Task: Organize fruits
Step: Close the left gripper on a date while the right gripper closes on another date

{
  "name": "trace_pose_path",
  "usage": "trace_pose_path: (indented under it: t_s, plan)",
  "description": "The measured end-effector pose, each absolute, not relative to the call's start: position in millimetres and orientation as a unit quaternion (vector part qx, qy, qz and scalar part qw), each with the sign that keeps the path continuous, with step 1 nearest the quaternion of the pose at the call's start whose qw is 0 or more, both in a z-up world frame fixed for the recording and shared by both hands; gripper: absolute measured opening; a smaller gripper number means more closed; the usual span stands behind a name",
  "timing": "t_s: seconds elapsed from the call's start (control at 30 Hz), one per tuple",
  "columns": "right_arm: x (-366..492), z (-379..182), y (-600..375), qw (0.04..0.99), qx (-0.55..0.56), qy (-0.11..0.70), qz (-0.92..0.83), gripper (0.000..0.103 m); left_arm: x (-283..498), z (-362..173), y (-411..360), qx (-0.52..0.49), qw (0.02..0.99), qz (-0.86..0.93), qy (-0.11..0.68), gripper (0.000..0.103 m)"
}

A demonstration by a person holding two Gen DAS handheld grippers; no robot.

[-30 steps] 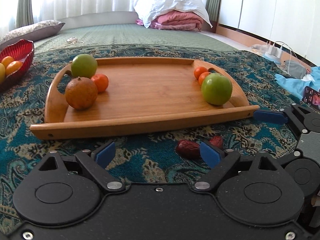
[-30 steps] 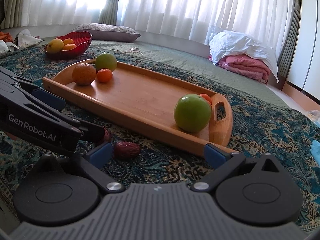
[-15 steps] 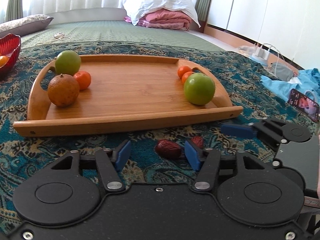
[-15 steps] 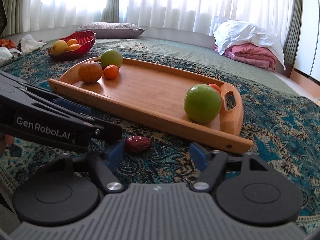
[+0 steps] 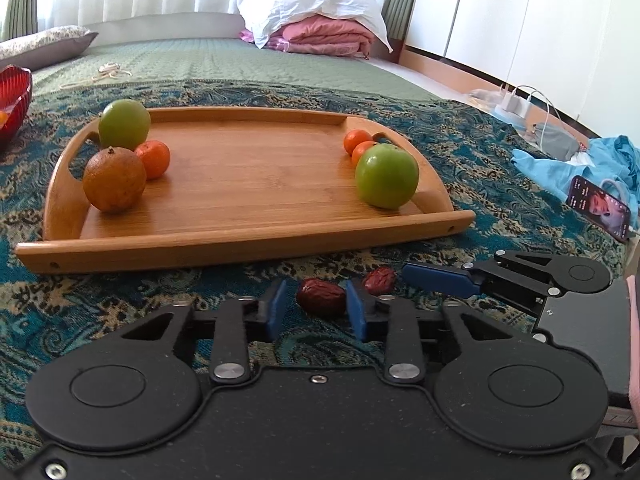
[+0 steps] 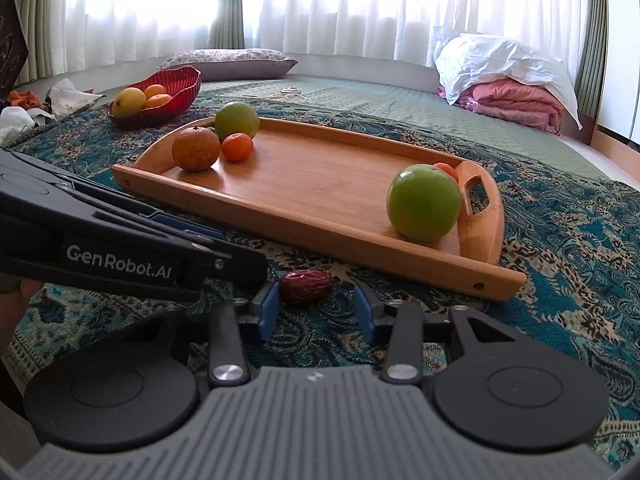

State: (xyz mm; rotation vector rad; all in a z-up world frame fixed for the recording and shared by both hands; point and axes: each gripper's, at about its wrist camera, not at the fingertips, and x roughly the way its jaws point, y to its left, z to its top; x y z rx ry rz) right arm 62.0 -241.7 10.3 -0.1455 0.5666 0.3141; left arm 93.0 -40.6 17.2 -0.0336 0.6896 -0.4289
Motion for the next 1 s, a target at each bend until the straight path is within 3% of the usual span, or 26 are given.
trace_pose_path:
  t_s: [0.17, 1.0]
  plan:
    - [65, 11, -240, 0.945, -0.069, 0.281, 0.151, 0.042, 92, 18, -42, 0.009, 0.929, -0.181, 0.322, 0.022]
    - [75, 7, -233, 0.947, -0.064, 0.283, 0.137, 0.038, 107, 2, -43, -0.025, 0.922, -0.194, 0.335, 0.025]
